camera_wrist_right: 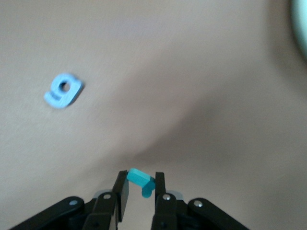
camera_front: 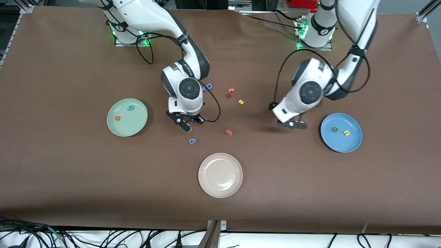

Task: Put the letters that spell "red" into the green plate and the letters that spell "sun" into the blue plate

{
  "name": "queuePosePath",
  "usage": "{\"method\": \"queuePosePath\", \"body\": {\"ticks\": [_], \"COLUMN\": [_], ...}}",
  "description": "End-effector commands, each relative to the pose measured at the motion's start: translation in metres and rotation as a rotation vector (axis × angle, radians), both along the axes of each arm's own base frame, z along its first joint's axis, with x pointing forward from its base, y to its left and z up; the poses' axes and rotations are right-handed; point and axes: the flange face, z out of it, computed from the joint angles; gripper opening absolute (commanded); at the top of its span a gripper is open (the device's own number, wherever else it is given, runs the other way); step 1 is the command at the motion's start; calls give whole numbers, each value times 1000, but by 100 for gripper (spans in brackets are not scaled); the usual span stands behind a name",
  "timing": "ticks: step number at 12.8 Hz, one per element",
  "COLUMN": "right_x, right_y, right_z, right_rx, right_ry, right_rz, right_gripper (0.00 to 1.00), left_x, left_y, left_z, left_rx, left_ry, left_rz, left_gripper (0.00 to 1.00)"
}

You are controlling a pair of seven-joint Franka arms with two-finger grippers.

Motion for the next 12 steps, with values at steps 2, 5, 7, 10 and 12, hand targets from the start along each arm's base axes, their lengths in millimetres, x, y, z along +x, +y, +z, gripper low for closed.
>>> {"method": "queuePosePath", "body": {"ticks": [2,5,7,10,12], "right_x": [15,22,23,21,21], "right_y": [-48,-98,-137,-204,-224], "right_z": [31,40,33,22,15], "right_rx": [-37,-48,-50,10,49], "right_ry": [80,129,181,237,263], "right_rz": [152,247,321,365,402], "right_gripper": [9,9,9,10,10], "left_x": [-16,-14,-15,-24,-33], "left_y": [-41,-66,-90,-120,-132], "left_z": [3,5,-1,-21,-36], "left_rx": [48,26,19,6,10], "left_ry": [13,69,83,46,37], "left_rz": [287,544,687,842,828], "left_gripper": [100,99,98,99,98]}}
